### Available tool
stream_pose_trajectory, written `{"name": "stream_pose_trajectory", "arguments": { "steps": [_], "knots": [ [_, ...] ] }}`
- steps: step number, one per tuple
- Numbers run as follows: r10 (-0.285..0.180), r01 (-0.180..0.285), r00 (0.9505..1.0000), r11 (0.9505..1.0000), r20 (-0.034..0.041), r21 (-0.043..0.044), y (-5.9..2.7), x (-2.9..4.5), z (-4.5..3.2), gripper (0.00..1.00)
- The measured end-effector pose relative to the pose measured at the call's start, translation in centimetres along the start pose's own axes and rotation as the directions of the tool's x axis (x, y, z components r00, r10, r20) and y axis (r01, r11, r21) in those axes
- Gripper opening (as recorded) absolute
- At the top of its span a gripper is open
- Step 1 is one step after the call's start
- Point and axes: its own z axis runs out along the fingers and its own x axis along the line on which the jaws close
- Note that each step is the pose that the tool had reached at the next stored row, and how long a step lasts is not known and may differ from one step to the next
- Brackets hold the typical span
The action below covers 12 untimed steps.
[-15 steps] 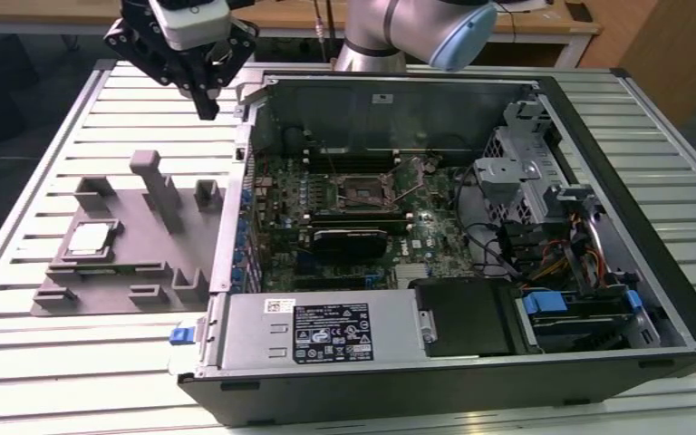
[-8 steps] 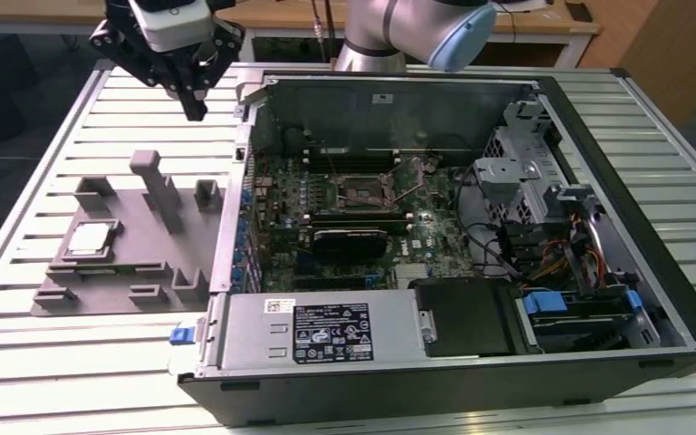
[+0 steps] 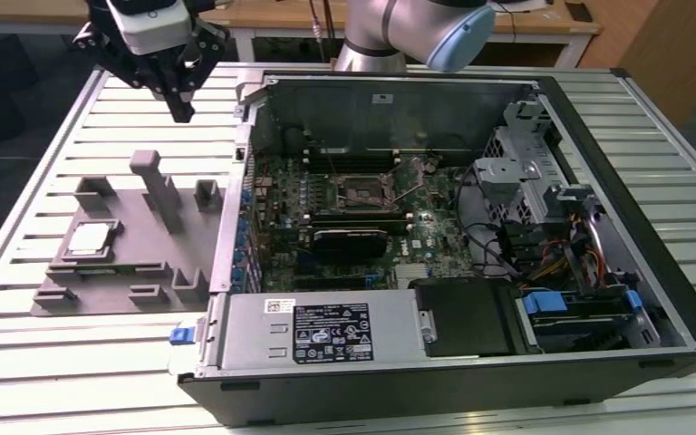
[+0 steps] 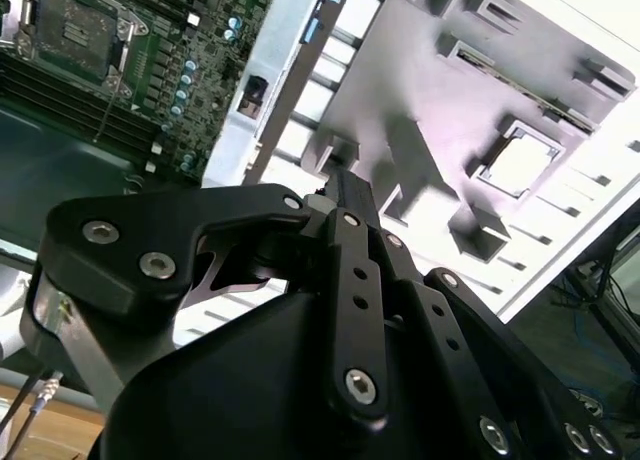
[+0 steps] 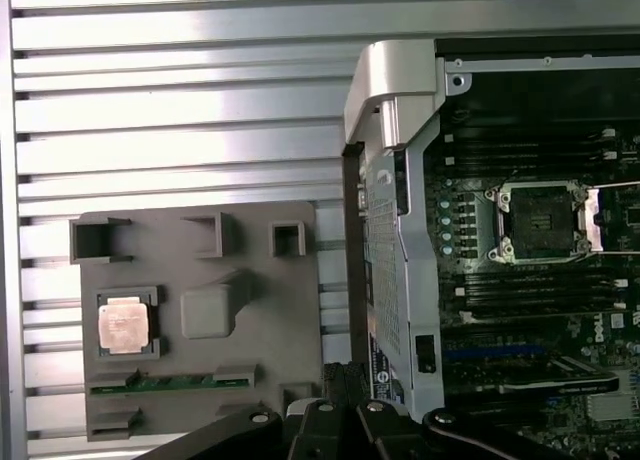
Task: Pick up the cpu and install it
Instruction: 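Reach for the cpu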
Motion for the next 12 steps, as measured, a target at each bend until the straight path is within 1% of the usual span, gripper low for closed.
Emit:
{"name": "stream_pose_trajectory", "arguments": {
  "steps": [12],
  "knots": [
    [0.0,0.0,1.0,1.0,0.0011,-0.0001,-0.11,2.02,0.76,0.11]
  ]
}}
